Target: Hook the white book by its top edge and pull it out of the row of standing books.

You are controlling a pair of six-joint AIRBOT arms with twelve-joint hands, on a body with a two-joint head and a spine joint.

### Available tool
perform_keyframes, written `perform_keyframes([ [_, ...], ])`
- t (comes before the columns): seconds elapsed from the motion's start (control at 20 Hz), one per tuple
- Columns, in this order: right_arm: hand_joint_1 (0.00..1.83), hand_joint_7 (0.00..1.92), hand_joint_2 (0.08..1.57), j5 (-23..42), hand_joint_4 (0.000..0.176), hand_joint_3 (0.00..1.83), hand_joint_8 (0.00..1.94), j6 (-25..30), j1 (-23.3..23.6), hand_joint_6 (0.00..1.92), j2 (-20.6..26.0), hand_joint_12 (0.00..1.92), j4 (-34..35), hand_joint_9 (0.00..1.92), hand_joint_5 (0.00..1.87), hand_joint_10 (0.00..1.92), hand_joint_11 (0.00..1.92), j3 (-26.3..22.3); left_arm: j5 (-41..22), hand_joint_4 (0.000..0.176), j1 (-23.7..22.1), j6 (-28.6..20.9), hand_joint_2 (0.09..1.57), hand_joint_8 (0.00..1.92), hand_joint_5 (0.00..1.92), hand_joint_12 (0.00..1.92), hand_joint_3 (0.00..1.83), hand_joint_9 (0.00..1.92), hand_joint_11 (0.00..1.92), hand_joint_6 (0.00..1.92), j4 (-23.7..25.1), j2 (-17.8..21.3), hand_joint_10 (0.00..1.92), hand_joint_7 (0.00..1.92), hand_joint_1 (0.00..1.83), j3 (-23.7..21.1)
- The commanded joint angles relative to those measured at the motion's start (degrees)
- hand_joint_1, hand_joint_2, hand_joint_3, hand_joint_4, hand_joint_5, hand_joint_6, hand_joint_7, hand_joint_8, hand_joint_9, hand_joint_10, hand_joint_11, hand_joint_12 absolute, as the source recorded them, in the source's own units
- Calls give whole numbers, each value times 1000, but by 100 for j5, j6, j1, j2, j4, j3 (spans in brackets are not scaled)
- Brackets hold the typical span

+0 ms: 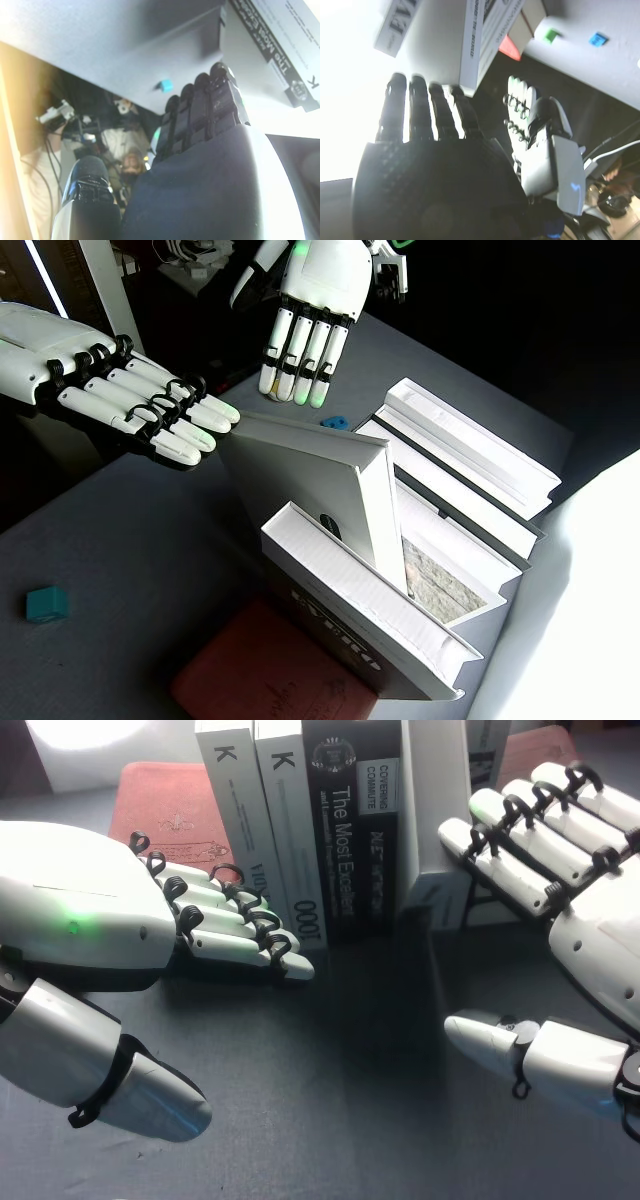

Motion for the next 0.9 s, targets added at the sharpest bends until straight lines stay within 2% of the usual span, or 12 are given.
perform_keyframes([
  [0.0,0,0,1166,22,0,4,0,-19,-37,0,15,0,36,0,1,0,0,-17,283,0,-66,-15,1152,0,0,0,3,0,0,0,-278,11,0,0,0,15],
  [0.5,0,0,1175,-208,0,7,0,-2,-226,0,12,0,127,0,0,0,0,-16,251,0,-85,-13,1151,0,0,0,1,0,0,0,-278,8,0,0,0,12],
  [0.85,0,0,1161,-395,0,0,0,-3,-581,2,9,0,209,0,6,0,0,-22,250,0,-84,-11,1150,0,0,0,1,0,0,0,-276,8,0,0,0,-7],
])
